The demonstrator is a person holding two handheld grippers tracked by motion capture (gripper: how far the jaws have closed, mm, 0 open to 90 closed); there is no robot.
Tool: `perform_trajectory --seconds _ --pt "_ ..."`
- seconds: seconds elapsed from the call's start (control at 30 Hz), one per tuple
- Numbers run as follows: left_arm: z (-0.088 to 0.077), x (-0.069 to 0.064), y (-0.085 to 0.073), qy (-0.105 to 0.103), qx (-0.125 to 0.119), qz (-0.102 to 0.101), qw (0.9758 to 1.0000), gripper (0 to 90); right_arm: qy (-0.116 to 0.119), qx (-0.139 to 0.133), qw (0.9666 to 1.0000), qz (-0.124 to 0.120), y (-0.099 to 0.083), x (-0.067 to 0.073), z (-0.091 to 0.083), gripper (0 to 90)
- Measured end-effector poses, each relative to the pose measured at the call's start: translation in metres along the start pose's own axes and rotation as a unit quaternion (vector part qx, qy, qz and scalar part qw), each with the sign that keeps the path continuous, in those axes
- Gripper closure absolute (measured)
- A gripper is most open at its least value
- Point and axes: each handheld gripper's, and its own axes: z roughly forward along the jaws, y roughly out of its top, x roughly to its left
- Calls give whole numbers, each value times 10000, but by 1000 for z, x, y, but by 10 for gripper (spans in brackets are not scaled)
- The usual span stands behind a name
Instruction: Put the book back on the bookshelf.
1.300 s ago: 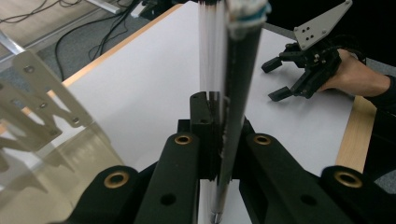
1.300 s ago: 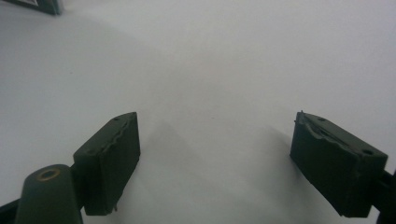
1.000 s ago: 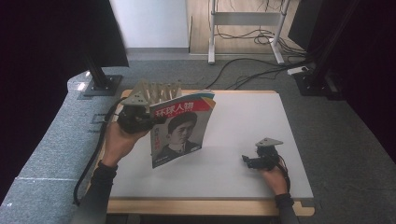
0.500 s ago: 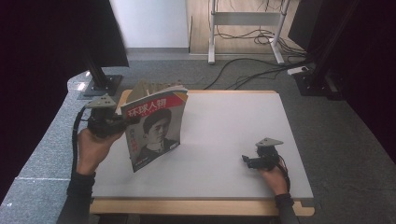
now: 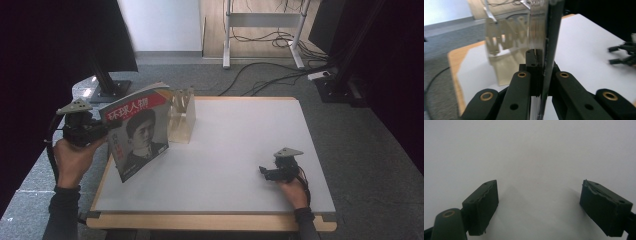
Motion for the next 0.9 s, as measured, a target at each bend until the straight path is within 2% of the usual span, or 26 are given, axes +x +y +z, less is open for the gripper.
perform_trajectory --seconds 0.2,0.37,0.7,0.9 --pt "2 14 2 277 -7 -117 9995 871 0 -3 10000 -9 0 0 0 146" --pt "12 21 7 402 -21 -221 9989 871 1 -2 10000 -9 0 0 0 146" --pt "43 35 15 627 -246 -478 9966 870 4 5 10000 -3 0 0 0 146" --pt "65 40 15 687 -365 -526 9956 870 6 4 10000 -5 0 0 0 146"
